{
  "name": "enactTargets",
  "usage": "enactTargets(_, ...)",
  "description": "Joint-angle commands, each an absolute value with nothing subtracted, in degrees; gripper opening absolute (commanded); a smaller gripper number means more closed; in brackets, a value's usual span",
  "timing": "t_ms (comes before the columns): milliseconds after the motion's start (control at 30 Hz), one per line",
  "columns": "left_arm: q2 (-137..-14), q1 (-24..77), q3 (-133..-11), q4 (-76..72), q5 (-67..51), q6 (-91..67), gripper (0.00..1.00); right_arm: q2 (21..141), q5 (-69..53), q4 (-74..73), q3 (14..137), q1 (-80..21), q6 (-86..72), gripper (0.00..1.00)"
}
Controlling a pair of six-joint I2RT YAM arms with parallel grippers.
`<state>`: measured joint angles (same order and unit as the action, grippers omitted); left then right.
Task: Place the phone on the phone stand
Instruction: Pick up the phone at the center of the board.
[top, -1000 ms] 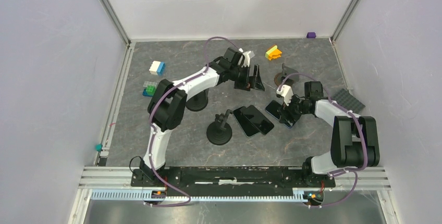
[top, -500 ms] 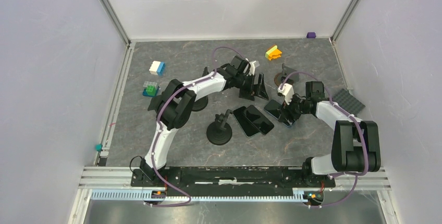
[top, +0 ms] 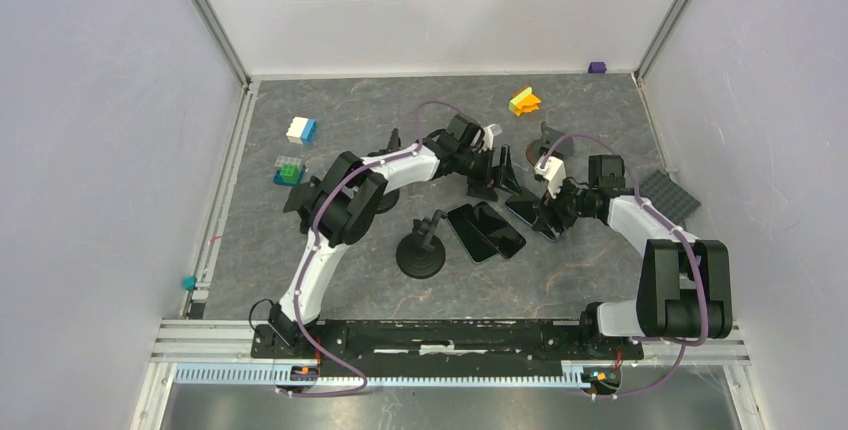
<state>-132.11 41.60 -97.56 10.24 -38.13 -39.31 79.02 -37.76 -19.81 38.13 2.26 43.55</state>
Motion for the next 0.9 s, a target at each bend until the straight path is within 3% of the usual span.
enactTargets(0, -134.19, 42.18, -99.39, 4.77, -43.08, -44.79, 0.9, 77.22, -41.19, -17.15, 40.15, 2.44, 42.08, 0.46)
enactTargets(300, -137.0, 42.79, -97.81, -3.97, -49.59, -52.25, 0.83, 77.35, -42.37, -16.62, 40.54, 2.44, 41.22, 0.47)
enactTargets(700, -139.94, 43.37, -96.62, -15.95, -54.5, -62.38, 0.47, 78.27, -42.23, -16.43, 39.75, 2.37, 41.78, 0.47)
enactTargets(867, -140.49, 43.42, -96.68, -17.58, -55.15, -63.81, 0.27, 79.12, -42.01, -16.76, 39.68, 2.38, 42.27, 0.47)
